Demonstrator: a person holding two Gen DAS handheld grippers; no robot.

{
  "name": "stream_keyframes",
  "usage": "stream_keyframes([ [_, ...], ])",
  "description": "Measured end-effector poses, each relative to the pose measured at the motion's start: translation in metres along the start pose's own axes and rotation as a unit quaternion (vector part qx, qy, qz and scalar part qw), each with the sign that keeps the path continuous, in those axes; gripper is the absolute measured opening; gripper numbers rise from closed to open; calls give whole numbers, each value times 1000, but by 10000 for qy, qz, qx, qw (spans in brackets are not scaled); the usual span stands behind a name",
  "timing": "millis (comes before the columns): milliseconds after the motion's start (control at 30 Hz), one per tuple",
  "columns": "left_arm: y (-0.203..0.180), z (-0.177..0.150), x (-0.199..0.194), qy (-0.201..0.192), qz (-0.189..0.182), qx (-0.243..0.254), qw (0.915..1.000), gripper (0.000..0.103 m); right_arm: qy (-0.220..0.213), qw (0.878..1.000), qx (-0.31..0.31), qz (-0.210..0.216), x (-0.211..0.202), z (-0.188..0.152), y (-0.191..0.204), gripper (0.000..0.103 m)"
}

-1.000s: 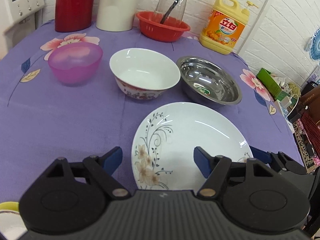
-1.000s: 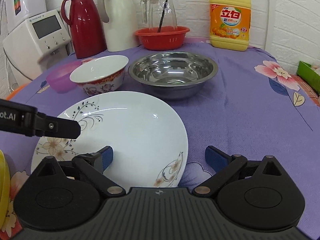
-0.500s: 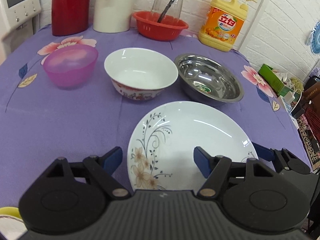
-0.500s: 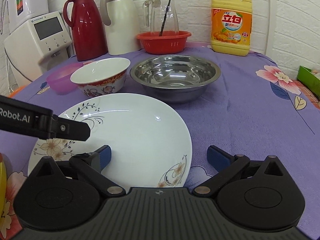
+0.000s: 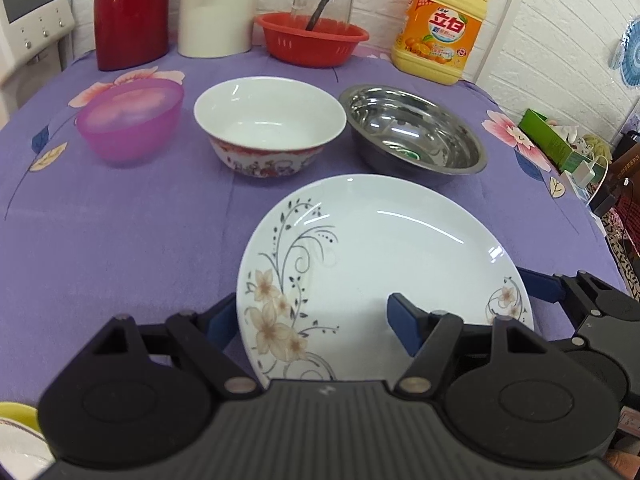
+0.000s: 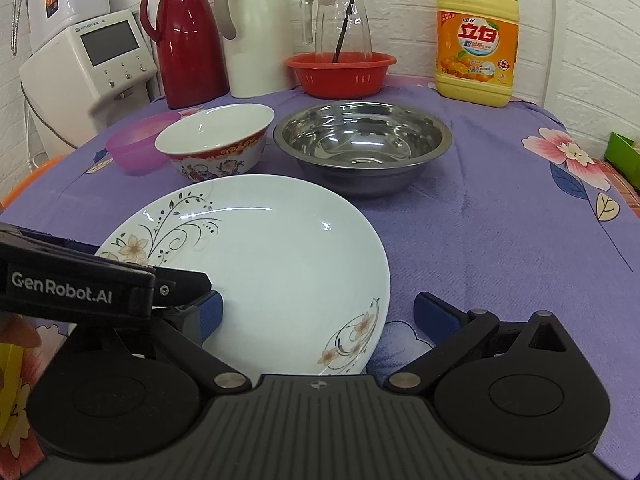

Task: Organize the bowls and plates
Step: 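Close the left gripper on the rim of the floral-print plate, then lift the floral-print plate with the left gripper onto the plain white plate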

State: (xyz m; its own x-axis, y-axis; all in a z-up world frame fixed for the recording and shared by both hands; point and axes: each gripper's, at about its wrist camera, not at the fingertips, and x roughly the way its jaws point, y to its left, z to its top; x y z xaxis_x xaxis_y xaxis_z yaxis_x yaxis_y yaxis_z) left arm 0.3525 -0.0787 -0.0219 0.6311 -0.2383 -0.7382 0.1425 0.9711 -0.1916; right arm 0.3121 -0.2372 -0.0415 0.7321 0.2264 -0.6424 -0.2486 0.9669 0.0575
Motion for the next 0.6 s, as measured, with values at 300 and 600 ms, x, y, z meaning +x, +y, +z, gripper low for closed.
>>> stream_keyframes([
  [300, -4, -1, 3, -33, 244, 95, 9997, 69, -62, 9998, -131, 163, 0, -2, 4, 103],
  [600, -17, -3, -2, -237, 589, 558, 9964, 51, -225, 9995, -103, 182, -1, -5, 17, 103],
])
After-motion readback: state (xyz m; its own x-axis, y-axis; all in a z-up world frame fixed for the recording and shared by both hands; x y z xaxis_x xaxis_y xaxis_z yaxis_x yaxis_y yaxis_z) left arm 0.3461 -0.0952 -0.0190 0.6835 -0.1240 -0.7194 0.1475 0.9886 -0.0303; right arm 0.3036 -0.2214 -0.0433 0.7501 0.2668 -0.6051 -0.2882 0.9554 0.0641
